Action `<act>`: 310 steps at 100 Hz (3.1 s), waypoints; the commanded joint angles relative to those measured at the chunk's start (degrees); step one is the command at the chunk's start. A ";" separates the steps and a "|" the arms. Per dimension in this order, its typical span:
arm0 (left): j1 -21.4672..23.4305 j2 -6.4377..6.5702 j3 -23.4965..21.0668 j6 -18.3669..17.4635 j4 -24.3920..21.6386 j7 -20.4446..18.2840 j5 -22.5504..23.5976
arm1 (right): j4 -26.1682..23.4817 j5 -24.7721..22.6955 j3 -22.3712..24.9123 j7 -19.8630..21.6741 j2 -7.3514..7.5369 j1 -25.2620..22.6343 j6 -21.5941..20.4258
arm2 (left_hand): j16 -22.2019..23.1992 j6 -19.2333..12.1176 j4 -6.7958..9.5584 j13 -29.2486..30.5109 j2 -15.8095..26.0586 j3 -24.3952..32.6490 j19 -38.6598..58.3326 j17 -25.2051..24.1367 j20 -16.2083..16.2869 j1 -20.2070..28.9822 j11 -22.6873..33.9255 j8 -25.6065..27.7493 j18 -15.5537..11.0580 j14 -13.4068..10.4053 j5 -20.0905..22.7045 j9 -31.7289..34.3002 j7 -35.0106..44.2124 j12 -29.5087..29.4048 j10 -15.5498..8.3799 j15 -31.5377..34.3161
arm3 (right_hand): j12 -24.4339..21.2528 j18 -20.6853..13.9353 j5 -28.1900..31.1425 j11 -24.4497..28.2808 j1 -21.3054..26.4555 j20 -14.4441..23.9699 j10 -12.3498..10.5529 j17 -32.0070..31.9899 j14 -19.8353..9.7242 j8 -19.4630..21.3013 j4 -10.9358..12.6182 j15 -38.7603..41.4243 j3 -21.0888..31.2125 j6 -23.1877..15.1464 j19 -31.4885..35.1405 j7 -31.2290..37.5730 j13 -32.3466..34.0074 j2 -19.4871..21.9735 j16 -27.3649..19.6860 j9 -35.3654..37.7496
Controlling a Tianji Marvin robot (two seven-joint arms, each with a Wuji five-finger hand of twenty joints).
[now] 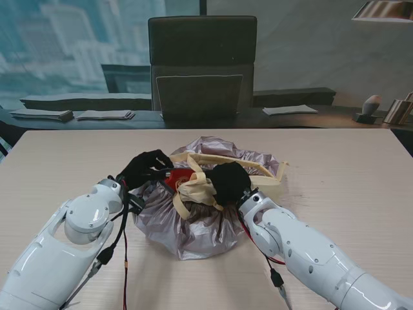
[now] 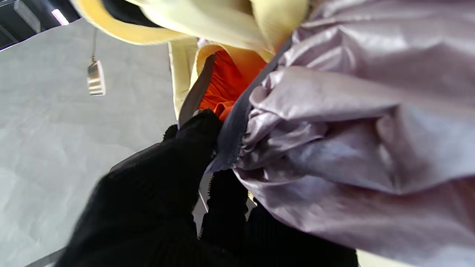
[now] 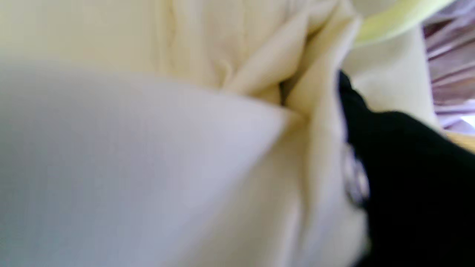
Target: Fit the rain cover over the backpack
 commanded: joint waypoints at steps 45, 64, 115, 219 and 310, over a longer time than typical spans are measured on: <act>0.50 -0.52 0.71 -0.07 -2.59 -1.85 -0.26 | 2.64 6.28 -3.87 -4.60 -5.41 0.96 13.65 | -0.84 -0.06 -1.00 1.76 0.36 -0.84 3.48 -1.03 0.30 1.96 -0.96 -1.93 -1.48 -1.21 0.92 0.84 -0.45 -1.27 -2.03 2.74 | 2.91 4.45 4.70 15.59 12.74 8.13 9.32 5.71 -4.38 -4.19 0.28 23.10 9.38 5.24 17.21 8.06 6.92 -1.88 10.22 9.19; -0.55 -1.58 1.92 -4.39 -1.16 1.64 -2.37 | 2.74 6.18 -6.69 -0.56 -5.12 2.22 12.09 | -0.98 -1.00 -0.90 0.73 0.70 -1.41 3.10 -2.70 0.36 1.95 -0.68 -1.54 -2.40 -1.66 0.11 0.27 0.12 -1.12 -2.93 2.85 | 1.80 4.11 3.01 13.19 11.45 5.57 7.03 5.14 -4.65 -4.52 0.32 20.41 5.85 3.16 14.38 6.23 6.97 2.29 8.87 9.14; 1.99 0.00 -0.29 -15.62 -1.59 3.11 10.12 | 1.07 8.76 -5.85 4.02 -5.02 0.66 13.07 | -16.61 -3.22 2.01 -44.19 4.04 -16.53 -17.76 -33.98 -4.05 -25.35 -5.90 -9.00 -6.08 -4.23 -20.61 -39.11 -22.31 -32.11 -3.28 -31.16 | 0.70 6.10 -0.68 7.56 9.01 -1.24 3.20 3.08 -3.63 -5.81 0.89 13.76 0.44 1.32 7.96 3.06 6.89 9.20 5.08 9.02; -2.20 6.15 5.05 -22.81 -4.42 -11.86 42.69 | -8.92 8.99 -3.96 19.48 -1.99 -1.71 16.58 | -16.64 5.07 2.07 -47.50 2.77 -24.69 -37.76 -34.99 -9.21 -27.03 -4.10 -6.13 -3.94 -6.69 -18.56 -39.72 -21.48 -28.47 -5.43 -34.15 | -23.02 -20.40 -53.24 -11.35 -22.39 -6.50 -6.51 -63.91 -13.40 -8.17 7.99 -30.55 -10.78 4.94 -16.11 -21.23 -50.80 18.32 -13.94 -62.58; -11.62 4.10 19.27 -7.44 14.93 4.38 52.41 | -19.55 8.62 9.62 24.52 1.33 -12.09 6.23 | -3.73 -15.17 2.00 -22.90 12.73 -21.33 -15.08 -34.23 -3.12 -8.04 7.09 5.93 -5.38 -9.62 -2.28 -8.16 3.85 -1.47 -14.85 -10.01 | -23.00 -22.34 -50.51 -11.27 -19.19 -10.30 -7.02 -63.85 -14.29 -9.53 9.03 -31.35 -14.07 1.68 -19.31 -19.27 -50.20 21.73 -14.34 -59.65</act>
